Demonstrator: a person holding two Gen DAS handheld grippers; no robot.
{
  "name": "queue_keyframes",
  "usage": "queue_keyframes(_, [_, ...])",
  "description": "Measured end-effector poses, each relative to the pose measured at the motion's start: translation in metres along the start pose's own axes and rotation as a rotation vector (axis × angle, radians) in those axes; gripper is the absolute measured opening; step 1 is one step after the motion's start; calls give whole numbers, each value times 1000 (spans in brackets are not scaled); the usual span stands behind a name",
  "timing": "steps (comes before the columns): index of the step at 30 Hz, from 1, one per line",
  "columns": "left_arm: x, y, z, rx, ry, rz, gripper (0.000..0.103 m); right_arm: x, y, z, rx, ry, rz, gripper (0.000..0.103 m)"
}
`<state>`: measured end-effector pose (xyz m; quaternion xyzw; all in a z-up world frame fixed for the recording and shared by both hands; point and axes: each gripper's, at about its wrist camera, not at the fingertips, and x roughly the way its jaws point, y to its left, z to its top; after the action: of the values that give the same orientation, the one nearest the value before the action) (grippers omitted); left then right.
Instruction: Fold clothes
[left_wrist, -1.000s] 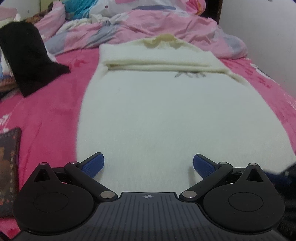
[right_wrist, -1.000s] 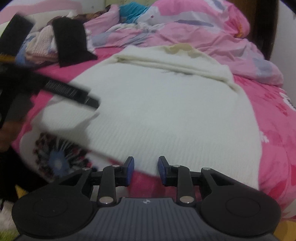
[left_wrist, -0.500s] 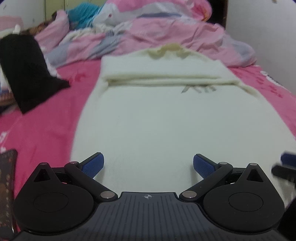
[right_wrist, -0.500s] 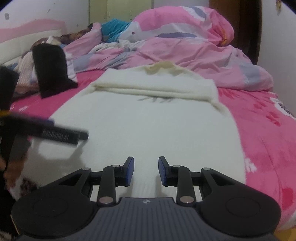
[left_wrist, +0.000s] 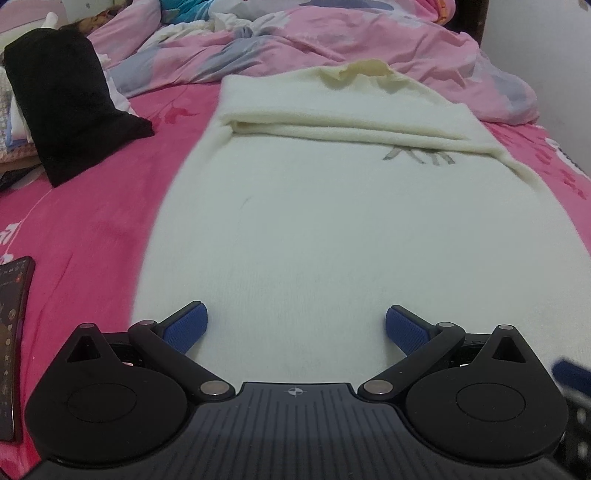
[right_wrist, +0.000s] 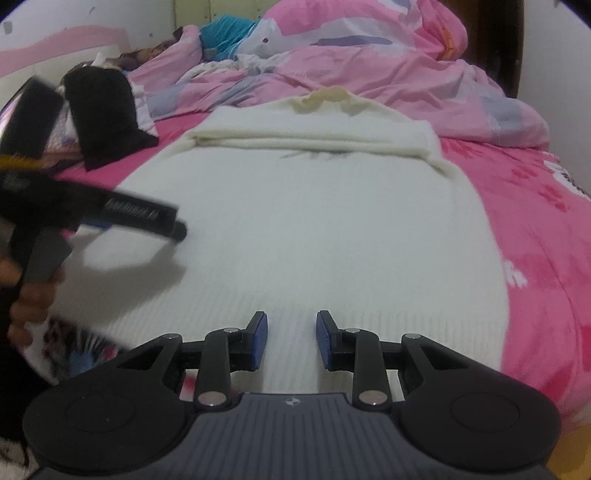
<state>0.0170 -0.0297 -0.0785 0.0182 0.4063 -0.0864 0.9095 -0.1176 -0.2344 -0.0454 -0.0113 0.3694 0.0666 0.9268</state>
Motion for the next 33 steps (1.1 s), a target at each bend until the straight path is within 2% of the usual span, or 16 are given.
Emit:
queue_keyframes(7, [1,-5,0,6,4,22,103,-17,16,-5,-75,64,62,31])
queue_keyframes(12, [1,-5,0,7,6,28,103,-21,24,9,-128,-13,59,31])
queue_keyframes(21, [1,-5,-1,13,1,32,103,-1,-2,25,-36,-37,34,31])
queue_keyframes(33, [-1,-6,-4,21,-24,30,103,12,-69,20,120,-27,-112,30])
